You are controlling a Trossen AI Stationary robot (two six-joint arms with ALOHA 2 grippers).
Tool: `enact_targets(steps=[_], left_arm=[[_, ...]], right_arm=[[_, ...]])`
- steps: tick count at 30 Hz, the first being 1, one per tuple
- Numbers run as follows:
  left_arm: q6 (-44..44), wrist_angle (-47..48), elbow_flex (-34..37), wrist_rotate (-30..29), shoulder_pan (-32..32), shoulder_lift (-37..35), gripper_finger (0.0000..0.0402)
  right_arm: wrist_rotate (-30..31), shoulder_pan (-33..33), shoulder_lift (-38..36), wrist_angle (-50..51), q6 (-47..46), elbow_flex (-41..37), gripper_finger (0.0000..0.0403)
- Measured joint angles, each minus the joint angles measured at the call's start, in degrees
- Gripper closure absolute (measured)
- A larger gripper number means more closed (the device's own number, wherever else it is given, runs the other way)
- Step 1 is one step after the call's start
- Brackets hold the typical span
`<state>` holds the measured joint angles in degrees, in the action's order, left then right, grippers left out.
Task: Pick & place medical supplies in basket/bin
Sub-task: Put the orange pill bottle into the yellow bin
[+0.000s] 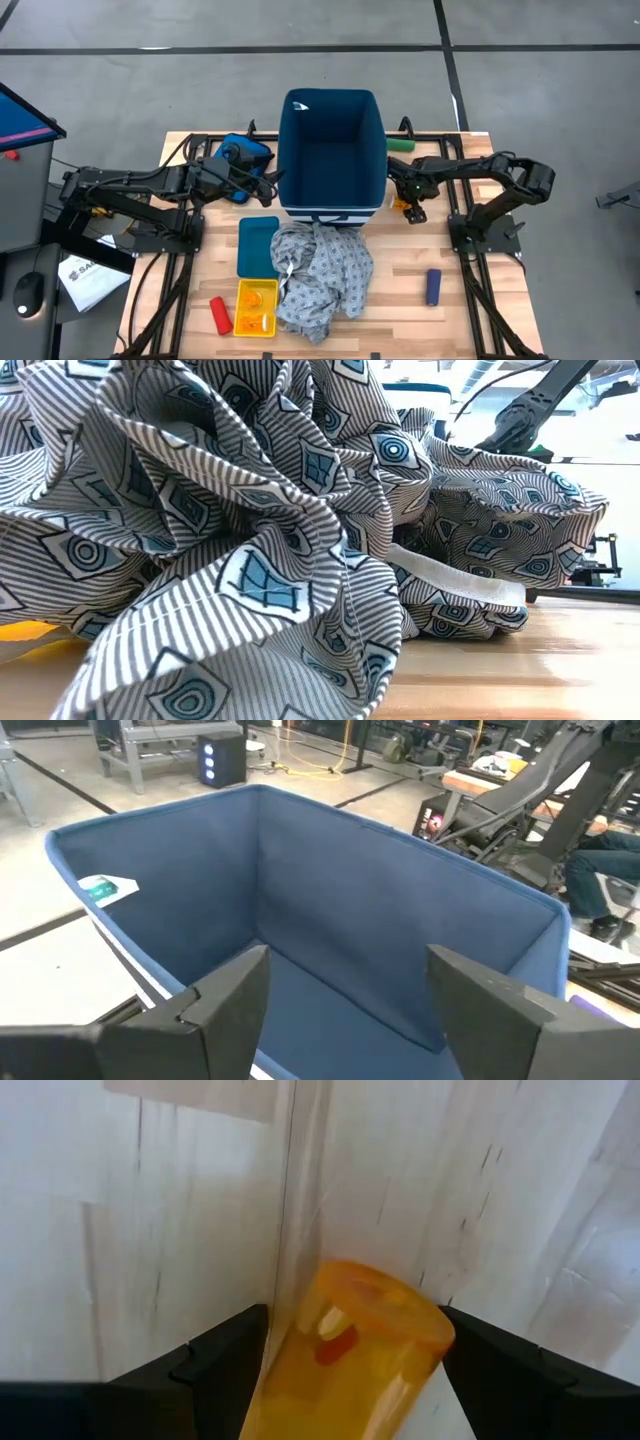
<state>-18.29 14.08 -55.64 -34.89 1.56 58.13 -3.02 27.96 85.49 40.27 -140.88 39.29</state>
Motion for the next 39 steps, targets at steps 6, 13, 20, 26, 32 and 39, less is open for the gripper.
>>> enact_targets(steps=[6, 13, 20, 26, 32, 39], left_arm=[[-0.1, 0.0, 0.0, 0.9, 0.0, 0.0, 0.0147], [-0.1, 0.0, 0.0, 0.9, 0.0, 0.0, 0.0147], [-0.1, 0.0, 0.0, 0.9, 0.0, 0.0, 0.0147], [-0.1, 0.0, 0.0, 0.9, 0.0, 0.0, 0.0147], [-0.2, 0.0, 0.0, 0.9, 0.0, 0.0, 0.0147], [-0.2, 0.0, 0.0, 0.9, 0.0, 0.0, 0.0147]], right_arm=[[0.8, -0.1, 0.0, 0.6, -0.2, 0.0, 0.0117], [0.9, 0.2, 0.0, 1.3, -0.2, 0.0, 0.0117], [1.1, 0.6, 0.0, 2.8, -0.2, 0.0, 0.0117], [0.9, 1.1, 0.0, 2.9, -0.2, 0.0, 0.0118], [1.2, 1.1, 0.1, 2.9, -0.3, -0.1, 0.0151], [1.6, 1.1, 0.1, 3.1, -0.6, -0.1, 0.0226]])
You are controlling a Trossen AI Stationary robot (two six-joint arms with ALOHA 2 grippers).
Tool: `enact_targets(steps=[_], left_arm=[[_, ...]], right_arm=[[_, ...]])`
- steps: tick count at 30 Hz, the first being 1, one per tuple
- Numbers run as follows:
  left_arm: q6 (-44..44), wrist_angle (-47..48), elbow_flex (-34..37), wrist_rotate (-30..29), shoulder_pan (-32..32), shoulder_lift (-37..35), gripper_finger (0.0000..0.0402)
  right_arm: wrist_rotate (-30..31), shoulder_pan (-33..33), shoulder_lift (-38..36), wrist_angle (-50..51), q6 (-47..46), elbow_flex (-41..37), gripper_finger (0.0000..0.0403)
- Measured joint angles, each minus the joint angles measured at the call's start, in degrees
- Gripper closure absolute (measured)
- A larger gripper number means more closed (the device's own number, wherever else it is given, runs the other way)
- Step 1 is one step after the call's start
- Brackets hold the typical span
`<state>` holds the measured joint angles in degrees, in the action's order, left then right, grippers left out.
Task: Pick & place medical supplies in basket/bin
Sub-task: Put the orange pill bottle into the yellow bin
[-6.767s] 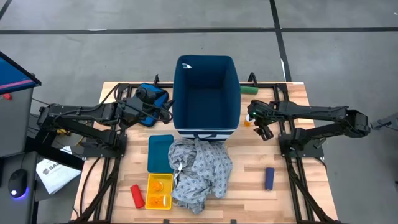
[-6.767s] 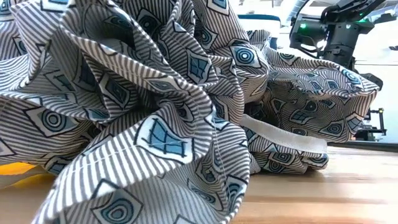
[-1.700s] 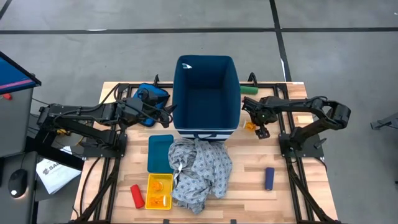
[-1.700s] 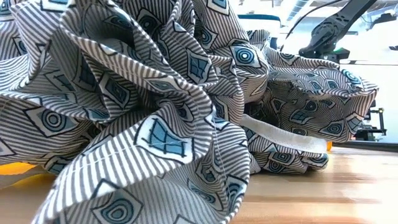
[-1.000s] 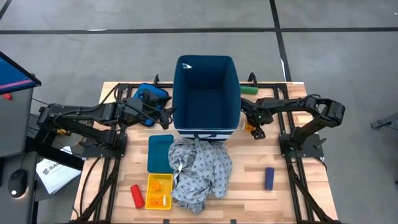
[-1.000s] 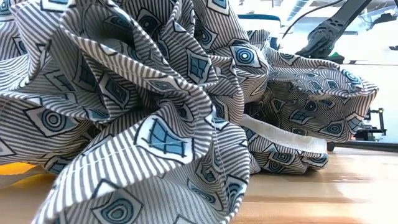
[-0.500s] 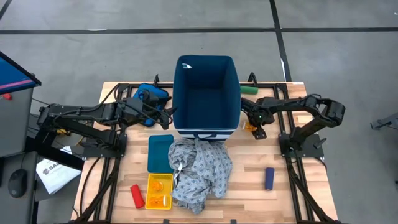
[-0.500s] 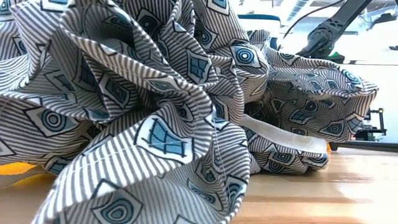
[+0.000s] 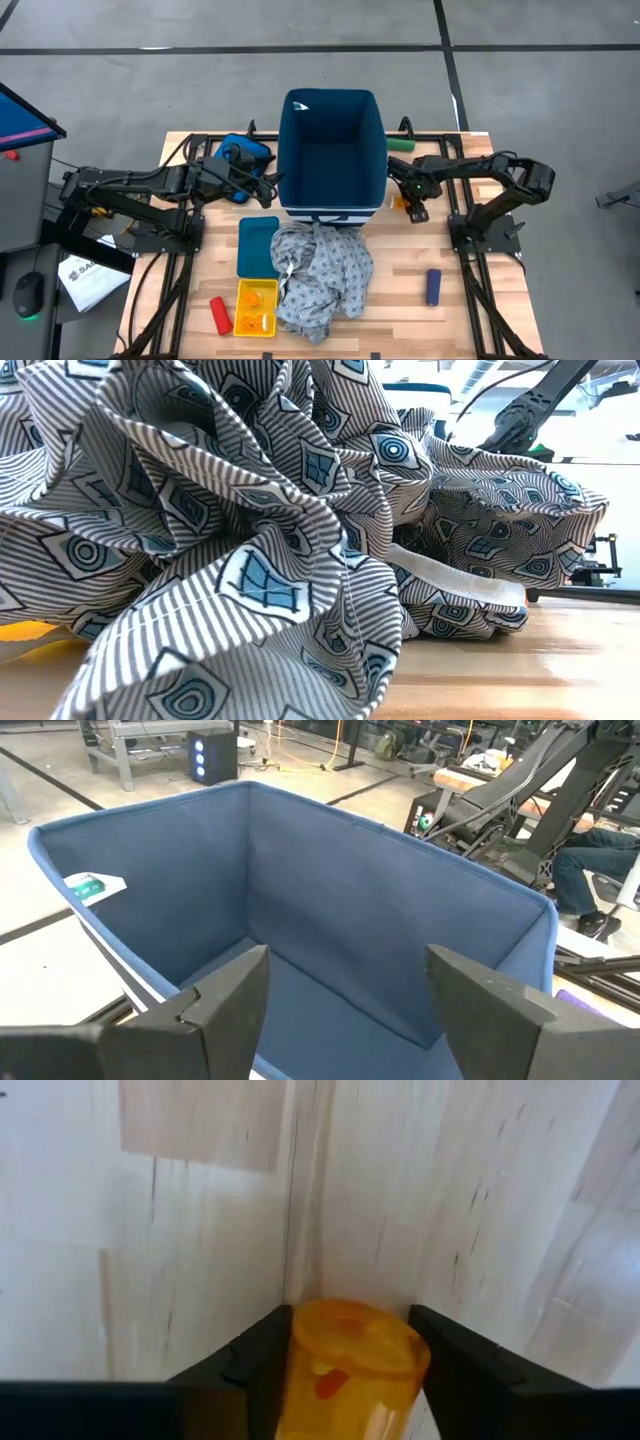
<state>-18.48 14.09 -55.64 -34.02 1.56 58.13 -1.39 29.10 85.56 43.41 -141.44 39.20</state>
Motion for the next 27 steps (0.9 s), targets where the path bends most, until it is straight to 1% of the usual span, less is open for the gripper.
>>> enact_targets(steps=[3, 8, 10, 16, 18, 23, 27], left_arm=[[-0.3, 0.0, 0.0, 0.0, 0.0, 0.0, 0.0147], [-0.4, 0.0, 0.0, 0.0, 0.0, 0.0, 0.0147], [-0.4, 0.0, 0.0, 0.0, 0.0, 0.0, 0.0147], [-0.4, 0.0, 0.0, 0.0, 0.0, 0.0, 0.0147], [-0.4, 0.0, 0.0, 0.0, 0.0, 0.0, 0.0147], [-0.4, 0.0, 0.0, 0.0, 0.0, 0.0, 0.0147], [-0.4, 0.0, 0.0, 0.0, 0.0, 0.0, 0.0147]], right_arm=[[0.0, 0.0, 0.0, 0.1, 0.0, 0.0, 0.0232], [-0.1, 0.0, 0.0, 0.8, 0.0, 0.0, 0.0209], [-0.1, -0.1, -0.2, 1.2, 0.0, 0.0, 0.0208], [0.0, -0.2, -0.2, 1.6, 0.1, 0.0, 0.0234], [0.0, -0.2, -0.6, 1.8, 0.1, -0.1, 0.0235], [0.8, -0.2, -3.3, 7.6, 0.1, -0.3, 0.0224], [2.7, -0.2, -7.5, 11.5, 0.1, -0.3, 0.0228]])
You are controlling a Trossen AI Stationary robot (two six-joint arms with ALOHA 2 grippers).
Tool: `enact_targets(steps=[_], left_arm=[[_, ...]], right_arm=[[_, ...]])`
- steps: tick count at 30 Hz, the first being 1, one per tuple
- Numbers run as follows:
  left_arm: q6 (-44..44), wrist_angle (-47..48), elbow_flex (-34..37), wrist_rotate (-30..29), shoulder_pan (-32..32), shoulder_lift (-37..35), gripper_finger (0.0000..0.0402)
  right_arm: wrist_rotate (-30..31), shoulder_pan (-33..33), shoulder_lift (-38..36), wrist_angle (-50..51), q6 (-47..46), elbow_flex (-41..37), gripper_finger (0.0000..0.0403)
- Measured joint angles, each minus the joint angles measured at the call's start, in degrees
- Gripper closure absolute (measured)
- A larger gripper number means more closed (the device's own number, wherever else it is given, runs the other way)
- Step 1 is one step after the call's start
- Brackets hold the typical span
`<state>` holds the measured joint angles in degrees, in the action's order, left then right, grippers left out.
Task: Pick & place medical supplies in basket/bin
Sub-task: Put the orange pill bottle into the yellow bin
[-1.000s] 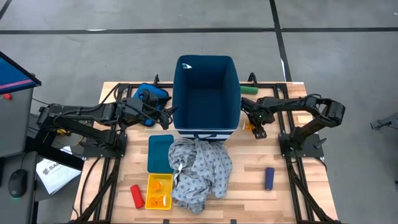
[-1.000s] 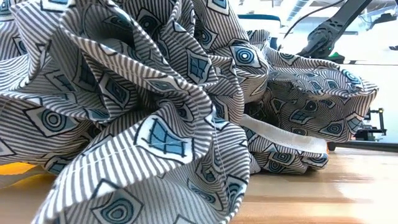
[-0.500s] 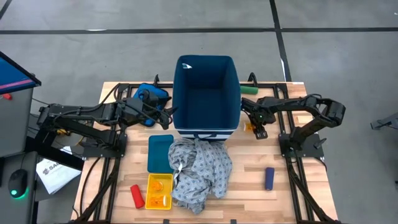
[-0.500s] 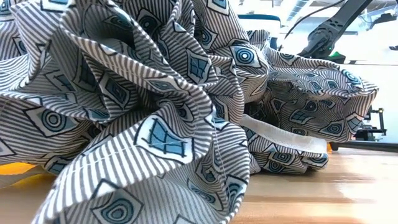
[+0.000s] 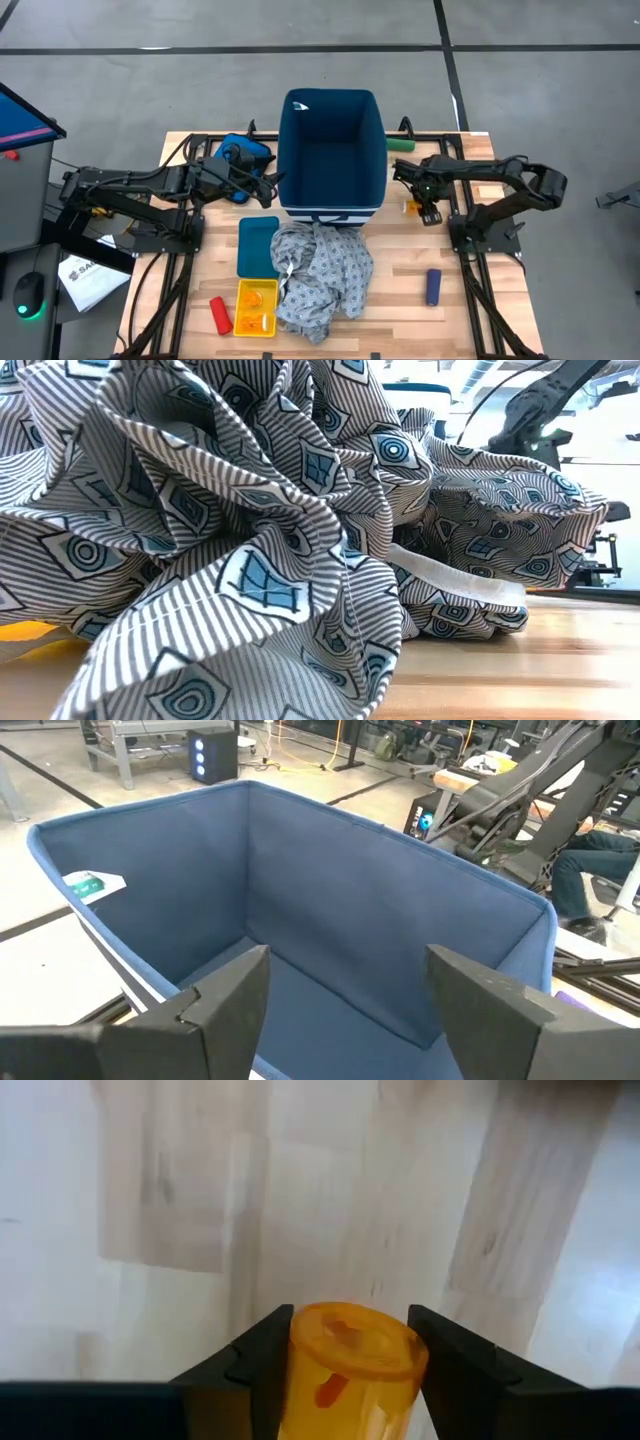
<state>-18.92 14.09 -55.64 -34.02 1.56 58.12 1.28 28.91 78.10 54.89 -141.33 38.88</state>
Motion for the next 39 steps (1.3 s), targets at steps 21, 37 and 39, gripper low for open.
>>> enact_targets(steps=[21, 37, 39], left_arm=[[0.2, -0.9, 0.0, 2.0, 0.0, 0.0, 0.0147], [-3.3, -7.8, 0.0, 29.5, 0.0, 0.0, 0.0146], [-6.3, -10.5, 0.0, 32.2, 0.1, -0.7, 0.0142]], right_arm=[[17.2, -9.6, -27.7, 3.9, 0.7, 3.2, 0.0229], [40.5, -28.8, -28.2, -4.3, 28.7, 21.3, 0.0228], [43.1, -31.3, -26.9, -8.2, 37.3, 23.7, 0.0228]])
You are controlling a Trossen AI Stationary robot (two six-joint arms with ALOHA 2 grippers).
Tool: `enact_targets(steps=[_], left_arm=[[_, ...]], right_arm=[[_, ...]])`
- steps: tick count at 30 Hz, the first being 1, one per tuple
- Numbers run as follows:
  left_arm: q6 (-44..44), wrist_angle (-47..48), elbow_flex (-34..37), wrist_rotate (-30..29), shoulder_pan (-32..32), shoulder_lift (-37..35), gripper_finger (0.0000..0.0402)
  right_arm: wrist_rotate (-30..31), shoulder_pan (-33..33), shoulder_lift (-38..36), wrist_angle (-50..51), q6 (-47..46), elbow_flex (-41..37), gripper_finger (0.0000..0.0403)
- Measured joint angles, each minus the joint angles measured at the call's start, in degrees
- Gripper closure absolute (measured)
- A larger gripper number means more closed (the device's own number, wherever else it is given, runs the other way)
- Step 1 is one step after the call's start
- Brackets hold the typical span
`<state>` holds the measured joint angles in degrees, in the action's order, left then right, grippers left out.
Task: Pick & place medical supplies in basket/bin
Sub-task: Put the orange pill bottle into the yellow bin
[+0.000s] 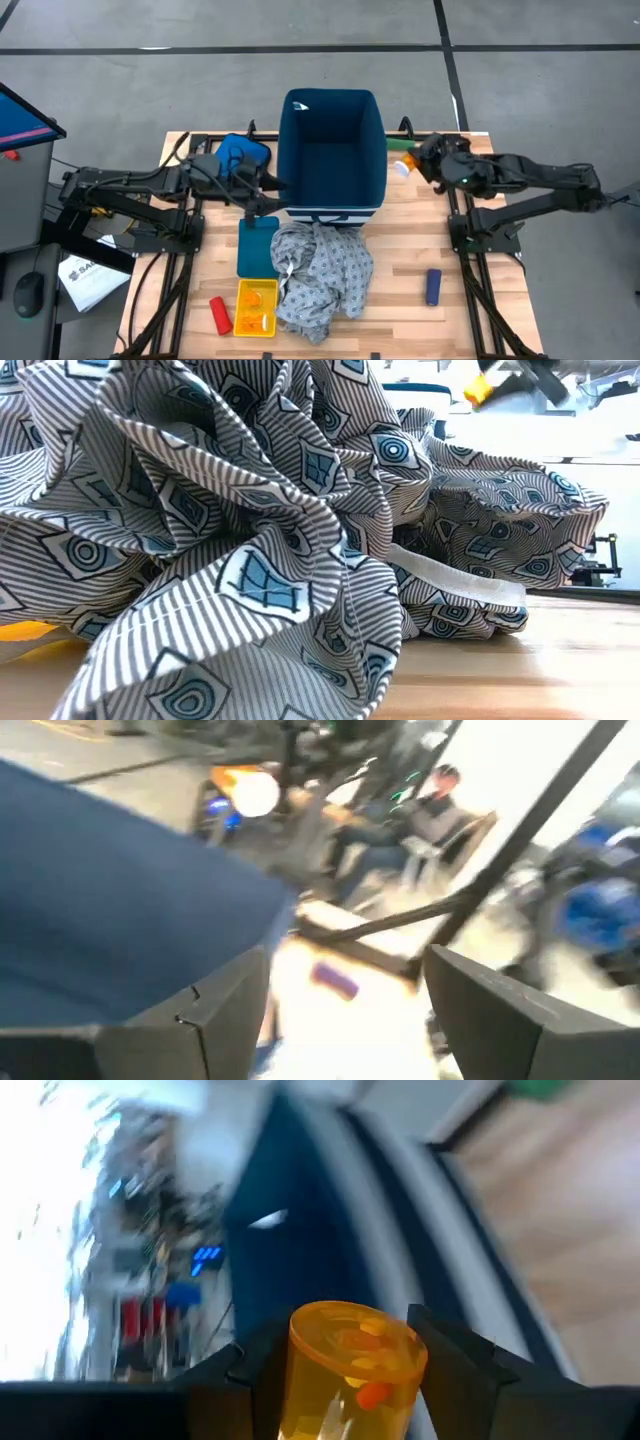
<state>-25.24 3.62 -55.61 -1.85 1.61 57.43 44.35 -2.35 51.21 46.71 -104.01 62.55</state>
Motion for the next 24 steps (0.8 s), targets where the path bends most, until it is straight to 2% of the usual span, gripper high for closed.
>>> enact_targets(steps=[2, 5, 11, 15, 24], left_arm=[[-3.3, -3.6, -0.1, 2.4, 0.0, -0.4, 0.0134], [-6.6, -7.2, 0.0, 2.9, 0.0, -1.4, 0.0117], [-6.0, -7.6, -1.4, 1.5, 0.7, -1.5, 0.0077], [-2.3, -7.6, -3.7, -1.5, 2.4, 1.2, 0.0063], [1.4, -4.2, -9.1, -10.2, 2.6, 9.3, 0.0061]], right_arm=[[1.9, -2.3, 1.8, -4.8, 9.0, 2.1, 0.0228], [3.7, -5.2, 4.8, -11.5, 21.4, 5.0, 0.0228], [4.9, -8.2, 11.4, -20.0, 38.4, 9.7, 0.0227], [3.6, -9.3, 15.6, -24.4, 46.0, 12.4, 0.0227], [0.2, -10.0, 24.1, -26.3, 53.7, 21.2, 0.0227]])
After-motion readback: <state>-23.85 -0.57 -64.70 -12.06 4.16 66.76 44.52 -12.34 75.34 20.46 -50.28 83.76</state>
